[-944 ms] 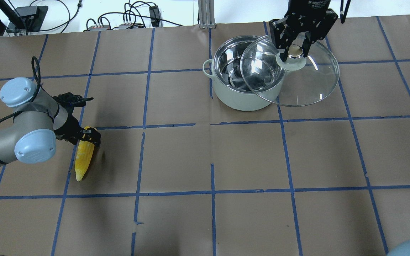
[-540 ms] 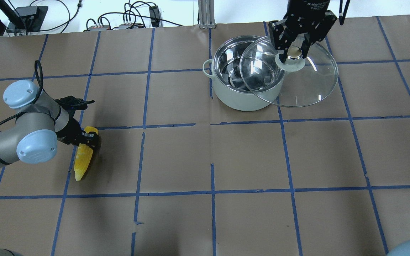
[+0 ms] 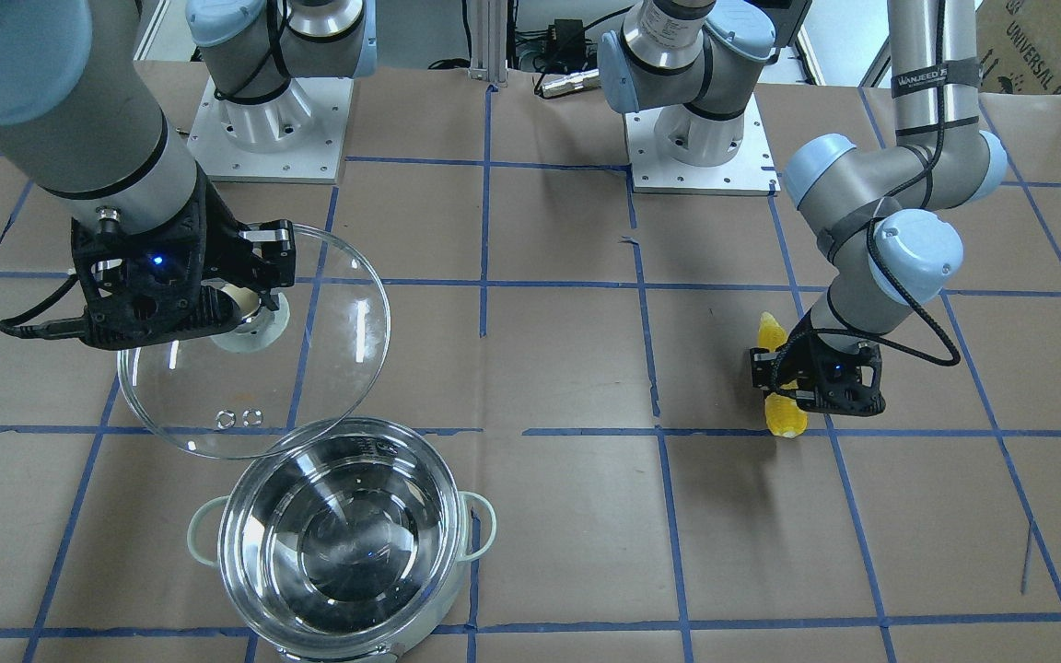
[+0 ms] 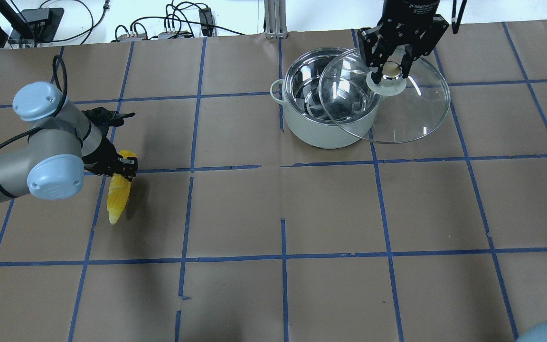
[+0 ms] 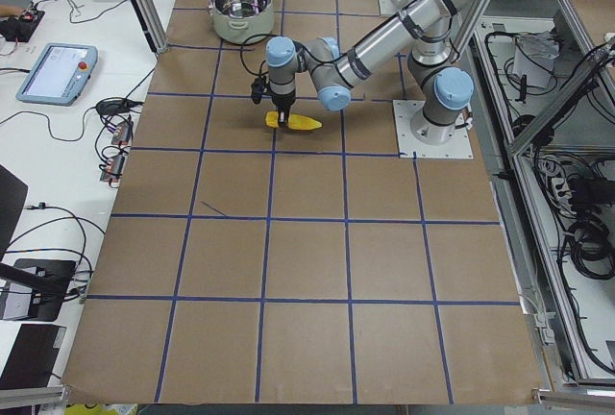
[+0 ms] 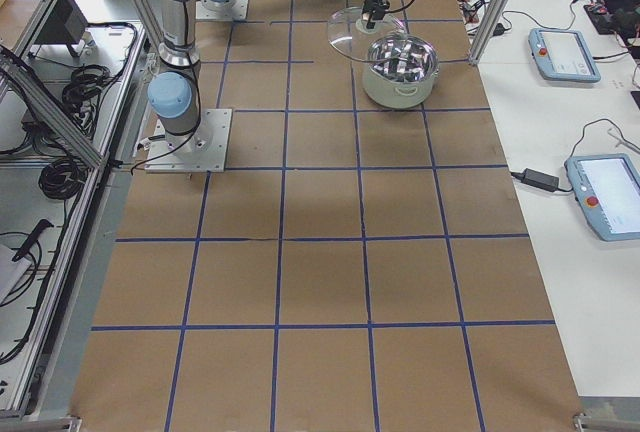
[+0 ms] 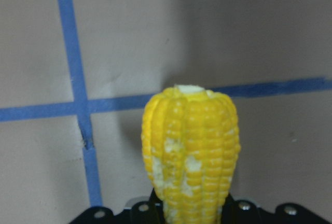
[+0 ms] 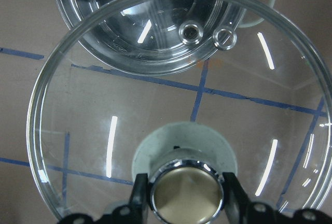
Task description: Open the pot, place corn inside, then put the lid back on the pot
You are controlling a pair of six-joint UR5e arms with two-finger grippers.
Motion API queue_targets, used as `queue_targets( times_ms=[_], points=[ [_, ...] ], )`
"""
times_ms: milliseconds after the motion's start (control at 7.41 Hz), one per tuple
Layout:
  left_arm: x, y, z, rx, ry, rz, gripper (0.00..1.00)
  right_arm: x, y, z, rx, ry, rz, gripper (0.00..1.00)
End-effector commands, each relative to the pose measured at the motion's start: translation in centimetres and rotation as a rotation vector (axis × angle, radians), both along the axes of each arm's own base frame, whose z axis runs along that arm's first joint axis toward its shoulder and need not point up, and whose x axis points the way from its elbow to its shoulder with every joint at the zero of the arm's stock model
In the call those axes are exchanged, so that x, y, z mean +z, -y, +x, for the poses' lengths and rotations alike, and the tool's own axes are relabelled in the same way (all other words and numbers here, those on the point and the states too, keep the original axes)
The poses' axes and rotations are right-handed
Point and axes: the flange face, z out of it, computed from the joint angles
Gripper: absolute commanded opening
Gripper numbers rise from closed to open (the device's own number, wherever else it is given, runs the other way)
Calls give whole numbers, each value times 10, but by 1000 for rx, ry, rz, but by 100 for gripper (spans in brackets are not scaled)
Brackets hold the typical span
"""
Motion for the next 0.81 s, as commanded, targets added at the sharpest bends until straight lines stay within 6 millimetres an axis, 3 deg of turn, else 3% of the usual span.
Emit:
queue_targets(
  times_ms=[0, 135, 540, 675],
  points=[
    [54, 46, -65, 25, -84, -41, 16, 0, 0, 0, 0, 1, -1, 32],
    [69, 66, -95, 58, -110, -59, 16, 1, 0, 0, 1, 3, -2, 32],
    [118, 119, -227, 43, -150, -131, 16, 8, 1, 1, 11, 3, -19, 33],
    [133, 136, -257, 56, -167, -156, 16, 8, 1, 0, 12, 3, -18, 33]
  ],
)
